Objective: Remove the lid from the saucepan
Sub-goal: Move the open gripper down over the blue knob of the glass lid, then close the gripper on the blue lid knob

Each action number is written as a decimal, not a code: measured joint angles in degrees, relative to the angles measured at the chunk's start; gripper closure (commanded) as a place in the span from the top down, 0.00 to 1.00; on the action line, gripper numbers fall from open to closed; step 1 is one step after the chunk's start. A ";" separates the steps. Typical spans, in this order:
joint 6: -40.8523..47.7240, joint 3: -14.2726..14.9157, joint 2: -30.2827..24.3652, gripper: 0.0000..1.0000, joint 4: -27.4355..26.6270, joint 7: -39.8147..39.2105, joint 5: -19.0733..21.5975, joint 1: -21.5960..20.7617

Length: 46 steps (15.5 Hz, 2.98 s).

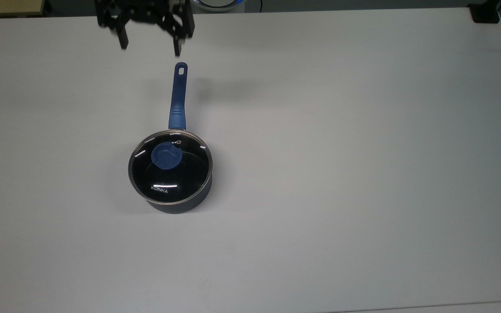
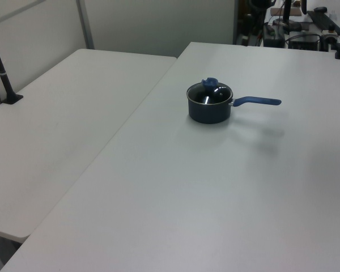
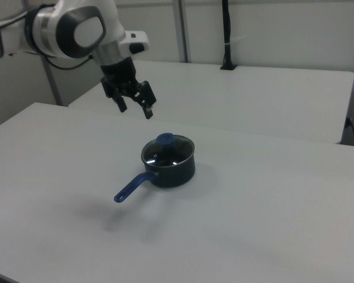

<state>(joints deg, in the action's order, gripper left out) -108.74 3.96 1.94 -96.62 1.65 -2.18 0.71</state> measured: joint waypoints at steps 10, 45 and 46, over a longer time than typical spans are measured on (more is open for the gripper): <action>-20.87 0.08 13.03 1.00 -0.05 17.48 0.00 -0.25; -27.53 -1.17 19.57 0.62 0.80 28.01 -4.03 -0.81; -27.53 -1.17 19.57 0.62 0.80 27.89 -4.03 -0.82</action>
<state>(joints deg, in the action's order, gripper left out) -136.27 2.79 21.52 -95.81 29.54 -6.21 -0.11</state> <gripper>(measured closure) 0.330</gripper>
